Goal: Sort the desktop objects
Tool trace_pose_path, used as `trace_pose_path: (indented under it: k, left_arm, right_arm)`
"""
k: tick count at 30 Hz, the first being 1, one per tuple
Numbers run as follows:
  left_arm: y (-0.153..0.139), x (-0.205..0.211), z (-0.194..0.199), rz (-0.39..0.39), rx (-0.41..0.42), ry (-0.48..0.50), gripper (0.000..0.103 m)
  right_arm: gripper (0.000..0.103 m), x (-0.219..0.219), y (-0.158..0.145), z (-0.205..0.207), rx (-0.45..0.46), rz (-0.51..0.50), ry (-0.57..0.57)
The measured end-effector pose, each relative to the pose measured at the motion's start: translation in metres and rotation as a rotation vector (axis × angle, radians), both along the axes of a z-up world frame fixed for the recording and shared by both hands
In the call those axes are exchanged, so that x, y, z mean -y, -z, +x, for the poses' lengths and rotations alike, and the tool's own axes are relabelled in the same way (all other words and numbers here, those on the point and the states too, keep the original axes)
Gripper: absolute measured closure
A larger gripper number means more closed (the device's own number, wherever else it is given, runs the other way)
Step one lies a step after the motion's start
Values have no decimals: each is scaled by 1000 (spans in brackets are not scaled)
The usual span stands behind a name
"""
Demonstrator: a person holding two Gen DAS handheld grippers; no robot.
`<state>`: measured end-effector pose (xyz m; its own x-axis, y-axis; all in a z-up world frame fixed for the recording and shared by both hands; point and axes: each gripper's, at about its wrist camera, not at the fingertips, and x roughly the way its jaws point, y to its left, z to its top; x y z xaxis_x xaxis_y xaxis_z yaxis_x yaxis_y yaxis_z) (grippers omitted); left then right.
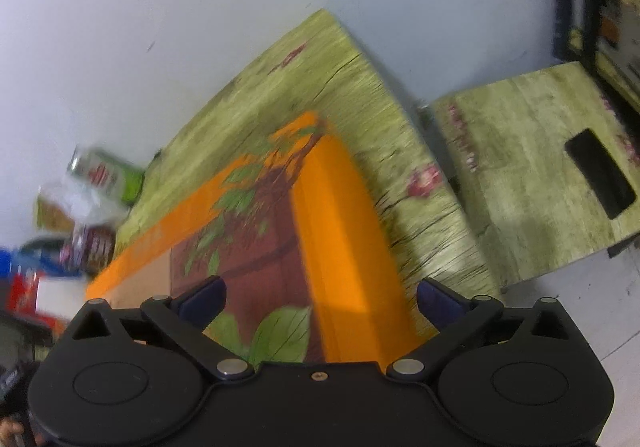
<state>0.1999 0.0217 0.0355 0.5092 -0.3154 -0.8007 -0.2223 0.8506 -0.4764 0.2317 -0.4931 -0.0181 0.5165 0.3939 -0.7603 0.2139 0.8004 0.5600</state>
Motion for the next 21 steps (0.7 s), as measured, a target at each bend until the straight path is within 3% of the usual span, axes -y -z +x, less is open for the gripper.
trace_pose_path:
  k: [5,10,14,21]
  left_arm:
    - [-6,13,16,37,3,64,0]
    - [7,17,30,-29,-48,55,0]
    - [20,12,35,-64,-94,22,2]
    - [31,20,32,-11,-94,76,5]
  right_arm:
    - [0,12,-3,2,21,-42,19]
    - [0,4,0,10,4,-87,-87]
    - [0,-3,4,17,-7,-60,-126]
    - [2,-14,4,18,17,-60,-193]
